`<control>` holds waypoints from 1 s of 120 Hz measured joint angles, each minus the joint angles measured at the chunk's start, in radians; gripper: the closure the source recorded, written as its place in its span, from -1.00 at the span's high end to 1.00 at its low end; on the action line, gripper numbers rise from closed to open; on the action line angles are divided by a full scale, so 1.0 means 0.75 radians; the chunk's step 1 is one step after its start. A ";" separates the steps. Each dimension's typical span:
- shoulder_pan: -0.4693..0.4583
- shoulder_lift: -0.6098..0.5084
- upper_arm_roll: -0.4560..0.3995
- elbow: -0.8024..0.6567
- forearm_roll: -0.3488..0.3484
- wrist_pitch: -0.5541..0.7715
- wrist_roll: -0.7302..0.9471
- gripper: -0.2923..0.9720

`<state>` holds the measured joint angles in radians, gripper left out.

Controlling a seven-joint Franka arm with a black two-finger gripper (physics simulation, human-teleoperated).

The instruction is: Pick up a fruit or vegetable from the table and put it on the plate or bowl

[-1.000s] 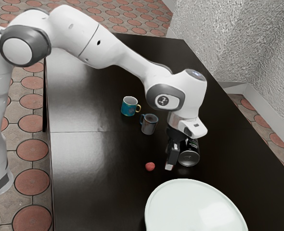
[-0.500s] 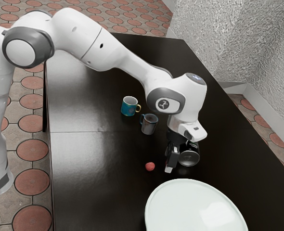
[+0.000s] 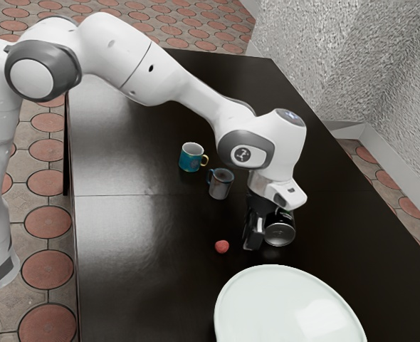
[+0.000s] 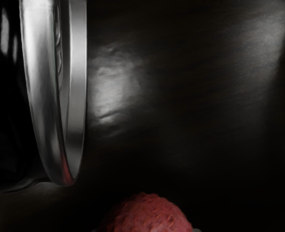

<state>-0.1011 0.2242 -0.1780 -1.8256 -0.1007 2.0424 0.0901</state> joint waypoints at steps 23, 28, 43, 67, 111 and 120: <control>-0.001 -0.015 0.000 0.005 0.000 -0.021 -0.041 -0.31; -0.001 -0.019 -0.001 0.005 0.001 -0.028 -0.051 -0.32; -0.005 -0.044 -0.006 0.015 0.004 -0.051 -0.081 -0.34; -0.010 -0.107 -0.011 0.062 0.007 -0.132 -0.128 -0.33; -0.010 -0.185 -0.112 0.086 0.009 -0.223 -0.202 -0.33; -0.009 -0.186 -0.132 0.108 0.009 -0.231 -0.215 -0.34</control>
<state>-0.1082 0.0851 -0.2772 -1.7448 -0.0940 1.8695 -0.0710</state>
